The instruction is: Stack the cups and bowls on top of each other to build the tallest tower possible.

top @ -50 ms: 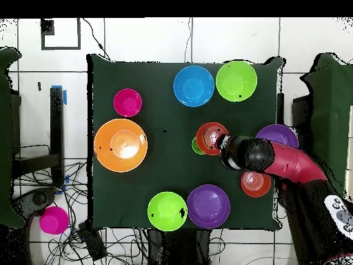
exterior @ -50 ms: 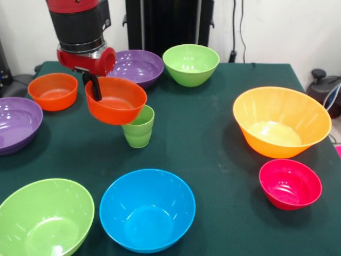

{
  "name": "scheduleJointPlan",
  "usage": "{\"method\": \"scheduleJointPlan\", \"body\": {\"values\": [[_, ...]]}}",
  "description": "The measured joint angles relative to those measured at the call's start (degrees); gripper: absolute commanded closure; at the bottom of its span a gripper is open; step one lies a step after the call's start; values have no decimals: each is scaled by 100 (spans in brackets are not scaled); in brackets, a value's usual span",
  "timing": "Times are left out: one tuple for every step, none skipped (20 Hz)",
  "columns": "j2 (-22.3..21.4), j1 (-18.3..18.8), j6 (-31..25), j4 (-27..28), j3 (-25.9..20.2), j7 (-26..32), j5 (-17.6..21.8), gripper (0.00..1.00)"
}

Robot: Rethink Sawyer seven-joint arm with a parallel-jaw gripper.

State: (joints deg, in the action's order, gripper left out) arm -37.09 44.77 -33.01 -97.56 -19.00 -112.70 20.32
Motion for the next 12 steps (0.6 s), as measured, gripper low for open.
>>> {"method": "scheduleJointPlan", "body": {"values": [[-3,0,0,-3,0,0,-1,100],[-23,-3,0,-25,0,0,-1,100],[-42,-5,0,-47,0,0,-1,100],[-69,-5,0,-75,0,0,0,100],[-96,-5,0,-104,0,0,1,100],[-113,-4,0,-120,1,0,1,100],[-151,-5,0,-154,0,0,-1,100],[-170,-5,0,-173,0,0,-1,100],[-189,-5,0,-191,0,0,-1,100],[-203,-5,0,-204,1,0,1,100],[-225,-5,0,-223,0,0,1,100],[-241,-5,0,-234,0,0,1,100]]}}
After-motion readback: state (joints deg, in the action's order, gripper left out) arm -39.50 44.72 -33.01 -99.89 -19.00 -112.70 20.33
